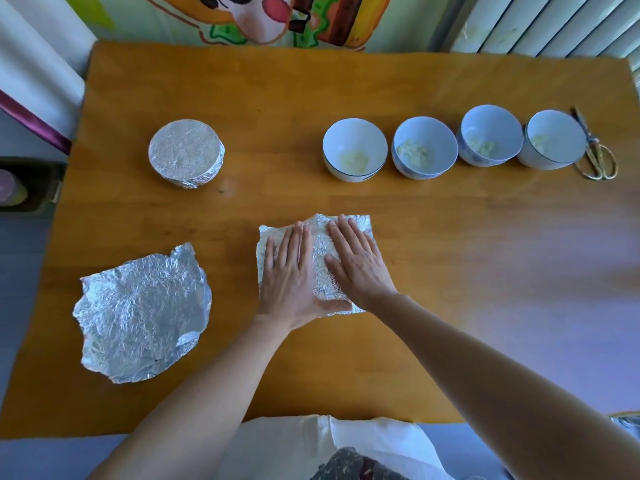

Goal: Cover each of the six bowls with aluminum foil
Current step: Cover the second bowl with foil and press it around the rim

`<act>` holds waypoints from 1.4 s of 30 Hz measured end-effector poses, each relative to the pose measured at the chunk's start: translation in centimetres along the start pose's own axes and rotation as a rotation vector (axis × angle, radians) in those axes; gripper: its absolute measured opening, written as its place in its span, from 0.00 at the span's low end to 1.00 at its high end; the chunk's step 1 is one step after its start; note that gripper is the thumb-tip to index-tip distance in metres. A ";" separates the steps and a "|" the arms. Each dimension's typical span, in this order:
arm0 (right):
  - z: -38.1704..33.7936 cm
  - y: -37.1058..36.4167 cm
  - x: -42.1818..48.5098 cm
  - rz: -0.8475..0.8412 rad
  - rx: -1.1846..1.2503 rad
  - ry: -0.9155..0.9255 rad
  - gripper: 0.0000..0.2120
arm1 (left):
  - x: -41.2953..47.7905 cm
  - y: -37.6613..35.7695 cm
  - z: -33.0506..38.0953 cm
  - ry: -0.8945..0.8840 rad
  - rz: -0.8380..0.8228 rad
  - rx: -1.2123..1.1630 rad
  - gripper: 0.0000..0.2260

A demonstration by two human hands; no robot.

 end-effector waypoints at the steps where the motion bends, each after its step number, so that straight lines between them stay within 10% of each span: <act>1: -0.2 0.2 -0.1 0.032 -0.023 0.007 0.33 | -0.3 0.0 -0.3 -0.017 0.018 -0.009 0.66; 17: -1.3 -0.4 -0.4 0.028 -0.101 0.057 0.34 | -0.4 0.0 -0.8 -0.095 -0.073 0.034 0.66; 42: 2.0 1.6 -1.3 -0.207 -0.114 0.217 0.64 | -1.1 -0.3 -1.0 -0.067 -0.061 0.076 0.67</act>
Point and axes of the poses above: each hand's wrist, its own x-axis towards the middle knuckle, its own y-axis out of the back of the hand, z = x × y, the point moved 3 cm from there along x, towards the middle knuckle, and after that the axes turned 8 degrees about -y, right-handed, at the moved point
